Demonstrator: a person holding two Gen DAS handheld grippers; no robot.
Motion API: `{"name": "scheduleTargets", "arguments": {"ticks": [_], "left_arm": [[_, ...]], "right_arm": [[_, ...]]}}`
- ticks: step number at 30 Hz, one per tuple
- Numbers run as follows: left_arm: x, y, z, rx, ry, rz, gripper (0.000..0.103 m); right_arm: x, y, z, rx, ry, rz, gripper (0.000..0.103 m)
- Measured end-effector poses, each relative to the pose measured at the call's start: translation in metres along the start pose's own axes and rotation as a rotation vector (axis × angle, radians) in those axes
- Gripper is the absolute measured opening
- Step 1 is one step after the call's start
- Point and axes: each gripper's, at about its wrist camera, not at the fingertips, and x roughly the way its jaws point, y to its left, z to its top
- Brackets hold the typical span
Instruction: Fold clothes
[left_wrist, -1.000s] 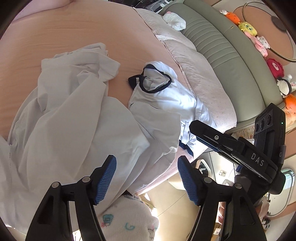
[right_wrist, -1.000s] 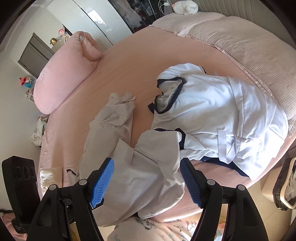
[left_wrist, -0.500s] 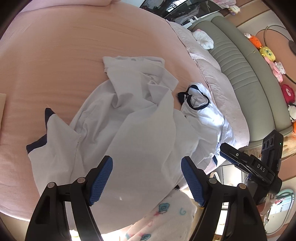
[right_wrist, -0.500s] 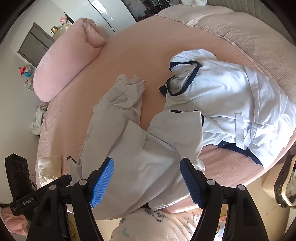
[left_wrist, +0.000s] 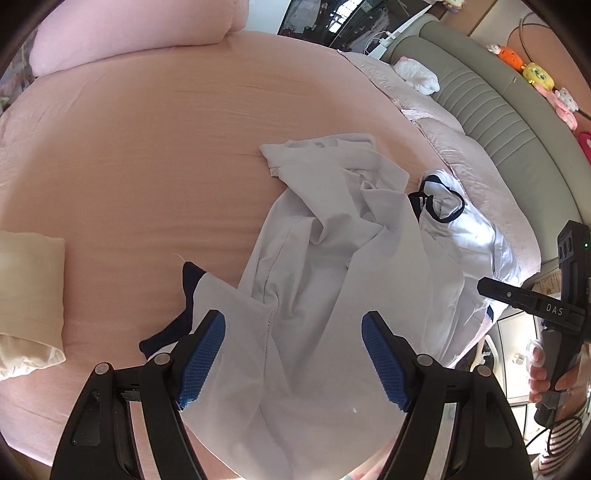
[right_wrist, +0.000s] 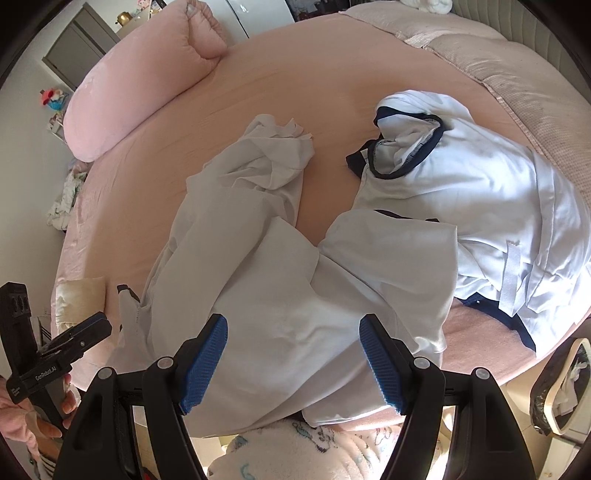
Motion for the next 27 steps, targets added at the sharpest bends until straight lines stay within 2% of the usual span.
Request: {"name": "scheduleTargets", "arguments": {"ticks": [4, 12, 15, 20, 27], "left_arm": [[0.012, -0.006, 0.016, 0.061, 0.023, 0.011, 0.075], [0.04, -0.005, 0.042, 0.101, 0.087, 0.03, 0.075], [0.047, 0.002, 0.05, 0.087, 0.109, 0.011, 0.075], [0.062, 0.014, 0.063, 0.045, 0.15, -0.017, 0.075], [0.084, 0.016, 0.079, 0.03, 0.208, -0.029, 0.075]], "right_arm": [[0.007, 0.005, 0.015, -0.039, -0.005, -0.037, 0.074], [0.032, 0.005, 0.04, -0.055, 0.039, -0.025, 0.074], [0.043, 0.003, 0.05, -0.054, 0.07, -0.002, 0.074], [0.061, -0.002, 0.069, -0.076, 0.105, -0.028, 0.074], [0.087, -0.018, 0.092, -0.01, 0.164, 0.032, 0.074]]}}
